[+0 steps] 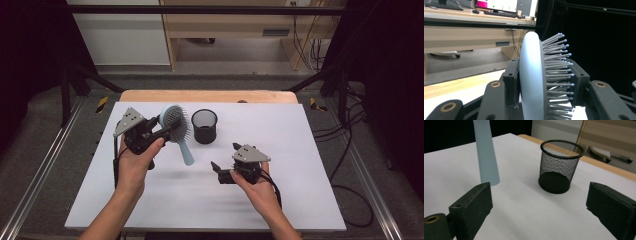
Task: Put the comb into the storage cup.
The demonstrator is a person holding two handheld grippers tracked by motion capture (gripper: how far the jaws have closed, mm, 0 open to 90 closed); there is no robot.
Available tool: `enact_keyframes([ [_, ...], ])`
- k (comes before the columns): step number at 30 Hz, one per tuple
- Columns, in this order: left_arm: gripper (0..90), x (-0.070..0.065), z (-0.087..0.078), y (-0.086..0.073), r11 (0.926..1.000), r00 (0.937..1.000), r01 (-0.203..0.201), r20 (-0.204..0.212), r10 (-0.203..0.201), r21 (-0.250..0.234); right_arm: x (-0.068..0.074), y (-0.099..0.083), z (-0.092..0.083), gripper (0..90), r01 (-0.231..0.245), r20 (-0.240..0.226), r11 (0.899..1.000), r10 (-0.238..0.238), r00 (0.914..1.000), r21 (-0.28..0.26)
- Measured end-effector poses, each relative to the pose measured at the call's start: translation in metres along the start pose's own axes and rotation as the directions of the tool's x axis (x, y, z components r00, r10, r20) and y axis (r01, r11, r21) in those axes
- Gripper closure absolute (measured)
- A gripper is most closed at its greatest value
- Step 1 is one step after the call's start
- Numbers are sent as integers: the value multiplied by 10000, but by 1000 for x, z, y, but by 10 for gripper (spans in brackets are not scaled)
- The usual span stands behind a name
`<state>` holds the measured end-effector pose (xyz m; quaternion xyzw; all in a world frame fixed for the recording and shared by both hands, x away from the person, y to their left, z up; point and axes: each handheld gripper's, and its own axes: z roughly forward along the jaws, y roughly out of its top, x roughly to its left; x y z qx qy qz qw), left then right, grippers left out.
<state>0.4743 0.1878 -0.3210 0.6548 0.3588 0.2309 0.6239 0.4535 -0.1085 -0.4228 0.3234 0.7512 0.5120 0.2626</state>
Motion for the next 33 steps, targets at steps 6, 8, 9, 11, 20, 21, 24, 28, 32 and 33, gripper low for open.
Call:
enact_keyframes([
  [6,524,1,-2,5,9999,9999,-124,-65,124,-32,-10,-5,-13,69,37,556,9997,-25,9985,-226],
  [8,524,1,-1,7,9999,9998,-161,-91,160,-43,-16,-7,-19,70,-75,696,9997,92,9975,-238],
  [9,523,1,-1,8,9998,9998,-201,-97,201,-29,-22,-11,-27,77,-148,908,9996,171,9957,-261],
  [11,523,0,0,10,9997,9997,-228,-49,228,-30,-24,-12,-30,82,-143,1022,9994,174,9946,-302],
  [20,523,-3,6,26,9994,9999,-95,43,96,-326,-48,-29,-78,64,-294,2013,9967,443,9785,-762],
  [21,523,-3,7,30,9991,10000,-75,40,77,-406,-50,-31,-82,60,-275,2067,9963,439,9774,-817],
  [24,523,-5,9,38,9985,10000,-98,3,98,-534,-53,-37,-92,40,-477,2045,9948,653,9767,-897],
  [28,523,-9,15,47,9980,9997,-242,-97,237,-576,-61,-46,-98,37,-749,1908,9944,878,9777,-740],
  [32,523,-10,23,53,9974,9992,-392,-149,383,-609,-69,-58,-98,36,-965,2075,9911,1139,9716,-918],
  [33,523,-10,26,55,9971,9991,-406,-175,395,-644,-70,-61,-97,38,-988,2036,9912,1149,9723,-877],
])
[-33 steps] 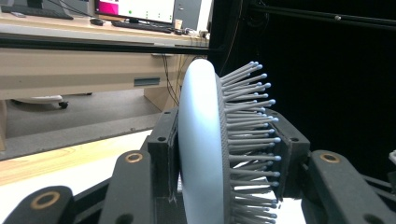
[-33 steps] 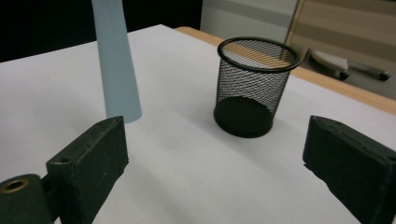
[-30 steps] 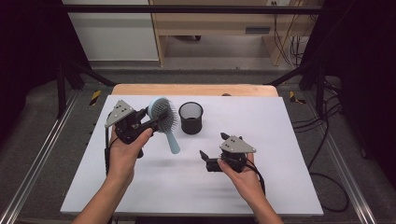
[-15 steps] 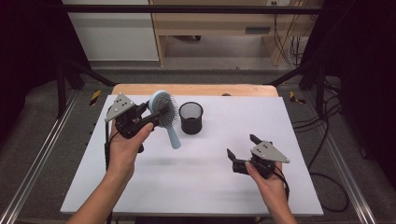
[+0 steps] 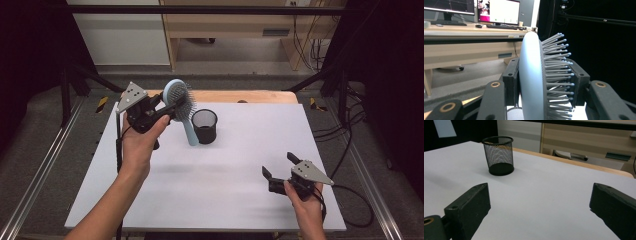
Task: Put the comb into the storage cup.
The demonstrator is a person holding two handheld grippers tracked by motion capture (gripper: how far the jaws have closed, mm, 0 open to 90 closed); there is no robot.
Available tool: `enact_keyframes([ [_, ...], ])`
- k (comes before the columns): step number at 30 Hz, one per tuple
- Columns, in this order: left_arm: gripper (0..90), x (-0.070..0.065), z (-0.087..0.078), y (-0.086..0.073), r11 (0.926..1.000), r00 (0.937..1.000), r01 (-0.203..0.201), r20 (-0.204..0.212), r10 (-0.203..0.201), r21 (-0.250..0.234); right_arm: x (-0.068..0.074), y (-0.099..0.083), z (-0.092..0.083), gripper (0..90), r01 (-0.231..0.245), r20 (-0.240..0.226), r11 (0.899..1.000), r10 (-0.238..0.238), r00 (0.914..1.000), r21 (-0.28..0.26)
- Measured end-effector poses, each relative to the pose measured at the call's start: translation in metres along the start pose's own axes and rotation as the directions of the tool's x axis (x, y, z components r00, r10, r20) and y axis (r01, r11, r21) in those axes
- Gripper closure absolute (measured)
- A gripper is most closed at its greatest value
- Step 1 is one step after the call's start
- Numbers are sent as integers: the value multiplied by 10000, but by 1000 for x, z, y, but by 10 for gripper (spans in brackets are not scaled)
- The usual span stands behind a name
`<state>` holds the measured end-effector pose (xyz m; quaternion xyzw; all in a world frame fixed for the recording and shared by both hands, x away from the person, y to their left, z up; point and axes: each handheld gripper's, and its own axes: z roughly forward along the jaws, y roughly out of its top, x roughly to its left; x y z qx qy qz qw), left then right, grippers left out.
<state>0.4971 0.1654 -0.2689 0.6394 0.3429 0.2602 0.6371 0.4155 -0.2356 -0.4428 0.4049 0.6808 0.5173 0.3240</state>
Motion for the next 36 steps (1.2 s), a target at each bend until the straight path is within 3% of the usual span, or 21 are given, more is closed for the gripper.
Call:
enact_keyframes([
  [8,522,-3,14,11,9997,9995,-251,-174,251,-33,-3,1,-1,34,-185,-96,9997,184,9998,-131],
  [15,522,3,25,17,9993,9992,-264,-319,256,-278,-1,1,-2,29,-224,-190,9996,221,9996,-148],
  [19,522,8,31,17,9993,9991,-63,-430,47,-378,1,-1,-3,29,84,-208,9997,-88,9997,-215],
  [30,521,20,53,22,9986,9959,291,-840,-327,-440,4,-5,-3,35,318,-436,9994,-324,9985,-138],
  [36,521,22,63,22,9996,9949,43,-1001,-71,-285,5,-5,-3,33,415,-453,9990,-423,9981,-188],
])
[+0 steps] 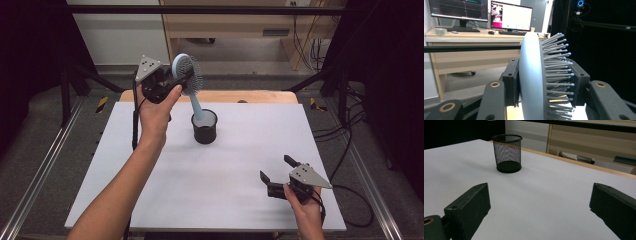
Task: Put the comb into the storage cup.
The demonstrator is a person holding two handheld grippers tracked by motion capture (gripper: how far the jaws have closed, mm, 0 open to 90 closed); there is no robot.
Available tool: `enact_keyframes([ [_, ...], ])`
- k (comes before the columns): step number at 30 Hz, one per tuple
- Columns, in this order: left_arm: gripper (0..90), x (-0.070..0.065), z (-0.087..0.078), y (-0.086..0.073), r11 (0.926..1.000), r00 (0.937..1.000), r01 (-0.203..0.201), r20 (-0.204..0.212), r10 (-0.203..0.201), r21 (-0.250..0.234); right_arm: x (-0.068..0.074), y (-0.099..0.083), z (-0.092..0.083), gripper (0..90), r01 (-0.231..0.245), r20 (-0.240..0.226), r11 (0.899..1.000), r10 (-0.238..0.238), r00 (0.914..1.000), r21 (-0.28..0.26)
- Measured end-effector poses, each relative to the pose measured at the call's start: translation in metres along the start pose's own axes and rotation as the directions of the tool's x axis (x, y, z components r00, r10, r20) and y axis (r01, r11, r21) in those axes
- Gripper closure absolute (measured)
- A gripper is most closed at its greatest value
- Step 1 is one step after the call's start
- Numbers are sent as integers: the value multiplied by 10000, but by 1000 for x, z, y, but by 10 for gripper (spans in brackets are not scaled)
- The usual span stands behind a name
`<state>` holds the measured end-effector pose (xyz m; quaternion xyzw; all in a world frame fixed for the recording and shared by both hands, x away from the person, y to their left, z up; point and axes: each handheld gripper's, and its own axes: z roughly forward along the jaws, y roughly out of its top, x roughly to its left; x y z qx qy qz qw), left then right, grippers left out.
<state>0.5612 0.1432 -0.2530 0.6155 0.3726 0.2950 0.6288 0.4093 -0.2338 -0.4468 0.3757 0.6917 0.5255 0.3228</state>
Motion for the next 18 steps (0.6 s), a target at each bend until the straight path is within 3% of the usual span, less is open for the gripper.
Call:
enact_keyframes([
  [6,521,4,5,-4,9999,9997,107,-204,-107,19,1,-1,0,33,24,-83,10000,-24,10000,22],
  [18,520,4,17,-2,9999,9997,114,-209,-115,-46,1,-2,0,30,11,-137,10000,-10,9999,54],
])
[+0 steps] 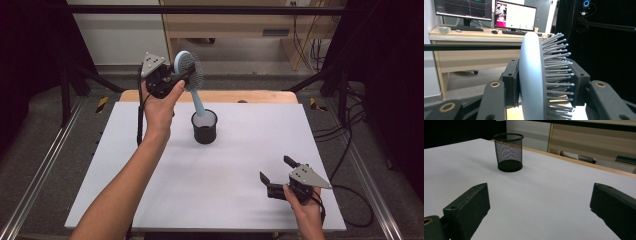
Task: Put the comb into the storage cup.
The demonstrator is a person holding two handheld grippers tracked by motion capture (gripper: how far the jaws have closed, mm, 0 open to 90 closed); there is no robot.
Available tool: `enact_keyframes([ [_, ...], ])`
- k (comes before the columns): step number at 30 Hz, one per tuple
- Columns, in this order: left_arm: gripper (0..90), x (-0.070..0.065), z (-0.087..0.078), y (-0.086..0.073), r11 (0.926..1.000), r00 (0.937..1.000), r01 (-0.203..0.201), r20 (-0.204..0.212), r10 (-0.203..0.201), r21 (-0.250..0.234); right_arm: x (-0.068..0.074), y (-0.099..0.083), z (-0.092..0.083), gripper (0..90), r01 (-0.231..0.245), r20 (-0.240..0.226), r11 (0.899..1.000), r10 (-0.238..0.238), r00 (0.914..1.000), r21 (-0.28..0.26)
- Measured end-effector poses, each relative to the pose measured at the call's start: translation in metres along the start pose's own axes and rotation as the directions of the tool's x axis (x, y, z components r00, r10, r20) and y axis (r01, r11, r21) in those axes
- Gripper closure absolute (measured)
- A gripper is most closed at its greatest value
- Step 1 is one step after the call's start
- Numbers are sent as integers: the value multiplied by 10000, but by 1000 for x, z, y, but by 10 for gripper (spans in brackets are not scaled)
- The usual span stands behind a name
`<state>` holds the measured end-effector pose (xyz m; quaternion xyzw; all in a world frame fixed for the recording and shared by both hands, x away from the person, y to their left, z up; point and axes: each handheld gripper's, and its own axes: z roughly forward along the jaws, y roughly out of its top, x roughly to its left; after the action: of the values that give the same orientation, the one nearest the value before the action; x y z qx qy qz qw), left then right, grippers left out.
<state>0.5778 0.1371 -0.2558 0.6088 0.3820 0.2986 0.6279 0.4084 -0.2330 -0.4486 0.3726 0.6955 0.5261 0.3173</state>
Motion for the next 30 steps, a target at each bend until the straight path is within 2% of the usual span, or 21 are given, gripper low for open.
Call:
enact_keyframes([
  [5,520,-2,0,-1,9997,9998,-220,-33,221,66,0,0,0,29,-29,-42,10000,29,10000,46],
  [18,520,-6,6,-6,9993,9994,-334,-12,334,164,0,-1,1,29,-102,-60,9999,103,9999,66],
  [30,520,-10,26,-24,9976,9990,-432,-64,436,546,-1,-2,1,27,-84,-119,9999,85,9999,120],
])
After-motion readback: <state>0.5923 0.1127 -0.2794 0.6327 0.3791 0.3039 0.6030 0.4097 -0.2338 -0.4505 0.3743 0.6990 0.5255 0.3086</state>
